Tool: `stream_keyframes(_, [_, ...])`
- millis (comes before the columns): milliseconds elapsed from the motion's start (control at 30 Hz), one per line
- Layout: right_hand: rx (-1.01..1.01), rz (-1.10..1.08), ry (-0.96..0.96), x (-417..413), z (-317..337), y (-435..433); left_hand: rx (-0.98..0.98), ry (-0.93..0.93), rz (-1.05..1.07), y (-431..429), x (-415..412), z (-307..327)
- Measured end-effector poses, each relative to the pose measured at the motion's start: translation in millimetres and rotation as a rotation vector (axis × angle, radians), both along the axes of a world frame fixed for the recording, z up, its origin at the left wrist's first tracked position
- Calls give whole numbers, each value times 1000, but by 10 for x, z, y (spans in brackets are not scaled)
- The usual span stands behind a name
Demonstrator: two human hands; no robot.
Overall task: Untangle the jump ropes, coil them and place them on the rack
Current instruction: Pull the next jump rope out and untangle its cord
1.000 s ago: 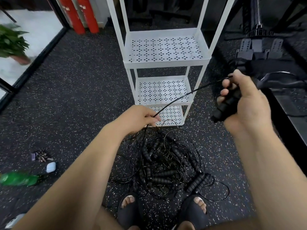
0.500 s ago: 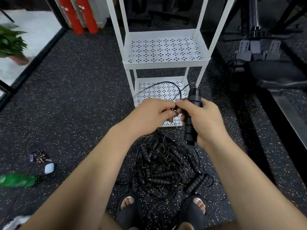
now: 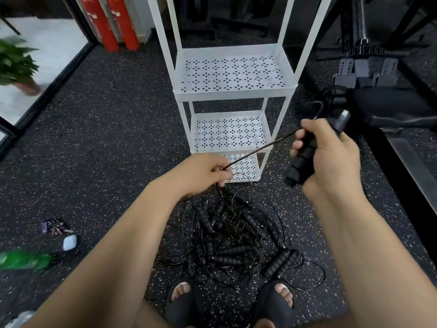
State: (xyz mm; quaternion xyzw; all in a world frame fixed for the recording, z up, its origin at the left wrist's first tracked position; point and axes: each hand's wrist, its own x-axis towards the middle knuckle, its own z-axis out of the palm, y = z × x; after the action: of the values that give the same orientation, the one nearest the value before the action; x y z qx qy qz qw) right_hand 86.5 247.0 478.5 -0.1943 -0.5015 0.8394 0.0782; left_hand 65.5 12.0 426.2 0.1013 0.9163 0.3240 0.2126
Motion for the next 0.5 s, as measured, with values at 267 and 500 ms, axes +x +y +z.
stream_keyframes(267, [-76, 146, -101, 10, -140, -5, 222, 121, 70, 104, 28, 204])
stream_keyframes(500, [20, 307, -148, 133, -223, -369, 210, 194, -2, 271, 72, 270])
